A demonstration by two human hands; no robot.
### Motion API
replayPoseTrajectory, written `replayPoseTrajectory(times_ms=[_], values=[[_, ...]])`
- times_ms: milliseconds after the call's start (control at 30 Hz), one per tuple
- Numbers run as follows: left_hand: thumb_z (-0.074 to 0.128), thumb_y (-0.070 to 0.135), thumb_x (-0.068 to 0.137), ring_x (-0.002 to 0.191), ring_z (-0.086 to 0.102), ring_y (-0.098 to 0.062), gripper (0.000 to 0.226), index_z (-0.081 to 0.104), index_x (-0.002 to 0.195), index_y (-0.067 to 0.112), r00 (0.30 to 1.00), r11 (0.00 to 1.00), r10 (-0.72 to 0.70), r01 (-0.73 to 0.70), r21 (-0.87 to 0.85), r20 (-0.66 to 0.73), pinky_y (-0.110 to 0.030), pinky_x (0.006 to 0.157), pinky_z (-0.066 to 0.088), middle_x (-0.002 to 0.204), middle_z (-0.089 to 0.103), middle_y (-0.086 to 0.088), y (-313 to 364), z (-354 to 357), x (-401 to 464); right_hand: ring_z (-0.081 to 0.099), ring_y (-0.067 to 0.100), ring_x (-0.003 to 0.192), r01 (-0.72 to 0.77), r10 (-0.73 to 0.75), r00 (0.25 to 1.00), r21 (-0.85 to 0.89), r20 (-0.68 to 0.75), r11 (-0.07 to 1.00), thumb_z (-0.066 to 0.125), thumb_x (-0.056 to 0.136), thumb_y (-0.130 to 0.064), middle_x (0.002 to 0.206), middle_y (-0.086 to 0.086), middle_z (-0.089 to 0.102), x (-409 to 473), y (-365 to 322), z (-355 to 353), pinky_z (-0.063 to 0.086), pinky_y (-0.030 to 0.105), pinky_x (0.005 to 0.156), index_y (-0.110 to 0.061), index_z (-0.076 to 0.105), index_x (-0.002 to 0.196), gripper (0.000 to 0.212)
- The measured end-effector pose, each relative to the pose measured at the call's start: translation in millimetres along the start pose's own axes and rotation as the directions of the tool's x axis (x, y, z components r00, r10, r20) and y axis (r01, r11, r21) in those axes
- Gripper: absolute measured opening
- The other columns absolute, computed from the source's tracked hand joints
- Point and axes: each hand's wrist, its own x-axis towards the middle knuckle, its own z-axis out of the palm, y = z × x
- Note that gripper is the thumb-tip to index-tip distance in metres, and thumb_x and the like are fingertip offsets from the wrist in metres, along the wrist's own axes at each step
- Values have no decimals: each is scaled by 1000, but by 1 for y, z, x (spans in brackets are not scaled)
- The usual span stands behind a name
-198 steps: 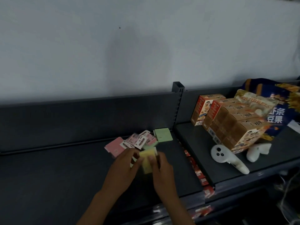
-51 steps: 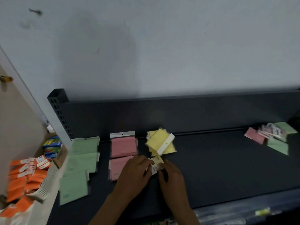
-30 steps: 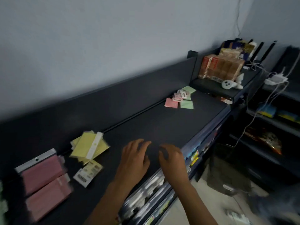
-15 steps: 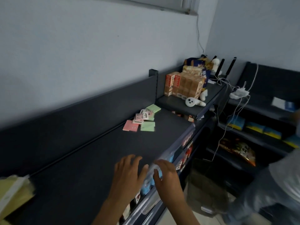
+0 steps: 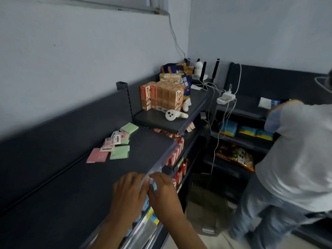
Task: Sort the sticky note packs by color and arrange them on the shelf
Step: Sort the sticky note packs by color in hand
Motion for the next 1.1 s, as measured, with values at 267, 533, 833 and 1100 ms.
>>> replayPoseTrajectory(times_ms=[267, 533, 833, 1100], values=[[15, 63, 99, 113, 53, -14, 55, 60, 116, 34, 996, 996, -66, 62, -59, -62, -36, 96, 40, 120, 58, 10, -5, 7, 36, 47, 15, 127, 4, -3, 998, -23, 58, 1000, 53, 98, -23, 133, -1, 57, 49, 19, -6, 38, 18, 106, -17, 58, 133, 35], [16, 61, 101, 111, 53, -13, 51, 57, 115, 35, 986, 981, -142, 128, -146, -87, -36, 96, 40, 117, 56, 11, -46, 32, 91, 48, 17, 124, 44, -45, 979, 13, 200, 999, 51, 97, -18, 133, 1, 57, 124, 32, 47, 35, 17, 106, -19, 58, 134, 37], [32, 56, 98, 110, 53, -18, 46, 61, 120, 28, 965, 967, -202, 170, -192, -164, -42, 91, 48, 121, 57, 6, -77, 42, 166, 47, 16, 126, 98, -97, 968, 9, 229, 995, 54, 98, -19, 135, 2, 56, 212, 43, 70, 31, 12, 99, -16, 57, 135, 37], [34, 55, 93, 122, 45, -16, 48, 53, 131, 33, 952, 947, -290, 272, -171, -93, -40, 104, 40, 133, 47, 8, -117, 37, 194, 47, 17, 117, 99, -110, 944, 51, 312, 994, 60, 94, -13, 128, 4, 58, 255, 41, 112, 33, 13, 94, -14, 58, 132, 38]])
